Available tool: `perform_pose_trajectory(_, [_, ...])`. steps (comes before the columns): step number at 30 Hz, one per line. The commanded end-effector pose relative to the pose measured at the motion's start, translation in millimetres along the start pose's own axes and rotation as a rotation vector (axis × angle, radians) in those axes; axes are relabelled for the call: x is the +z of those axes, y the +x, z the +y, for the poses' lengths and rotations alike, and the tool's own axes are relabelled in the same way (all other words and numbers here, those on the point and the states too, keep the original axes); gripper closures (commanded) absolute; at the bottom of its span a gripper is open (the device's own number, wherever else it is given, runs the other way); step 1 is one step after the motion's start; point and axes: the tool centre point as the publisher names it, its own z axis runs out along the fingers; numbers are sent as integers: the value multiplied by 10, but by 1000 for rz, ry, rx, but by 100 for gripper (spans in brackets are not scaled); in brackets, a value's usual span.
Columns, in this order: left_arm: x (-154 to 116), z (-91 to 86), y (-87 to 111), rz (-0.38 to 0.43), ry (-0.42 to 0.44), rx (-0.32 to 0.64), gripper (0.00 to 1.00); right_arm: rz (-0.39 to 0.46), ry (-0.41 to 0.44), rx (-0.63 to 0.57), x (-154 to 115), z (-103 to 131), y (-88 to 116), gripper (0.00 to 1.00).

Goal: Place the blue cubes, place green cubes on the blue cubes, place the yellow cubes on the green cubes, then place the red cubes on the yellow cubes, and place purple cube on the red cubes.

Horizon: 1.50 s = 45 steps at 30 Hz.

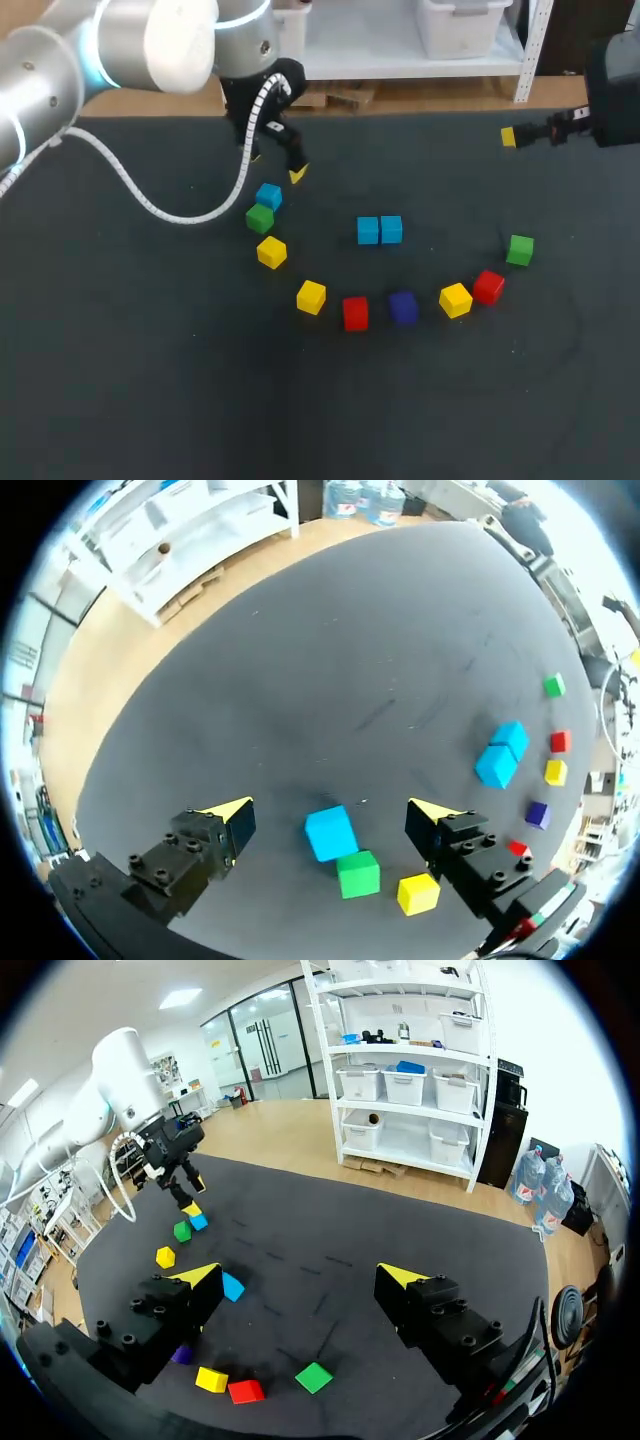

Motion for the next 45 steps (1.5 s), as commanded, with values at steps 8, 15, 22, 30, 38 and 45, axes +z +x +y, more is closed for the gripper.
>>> perform_pose_trajectory(8, [154, -129, 36, 72, -33, -13, 0, 0, 7, 0, -10, 16, 3, 0])
perform_pose_trajectory(15, [219, -93, 129, 86, -24, -85, 0, 0, 7, 0, -10, 16, 3, 0])
perform_pose_trajectory(22, [230, -28, 182, 93, -32, -120, 24, 0, 7, 0, -10, 16, 3, 0])
perform_pose_trajectory(30, [277, -36, 220, 118, -29, -129, 78, 0, 7, 0, -10, 16, 3, 0])
perform_pose_trajectory(38, [222, -28, 236, 126, -49, -108, 100, 0, 7, 0, -10, 16, 3, 0])
perform_pose_trajectory(45, [-38, -268, 129, 50, -44, 175, 100, 0, 7, 0, -10, 16, 3, 0])
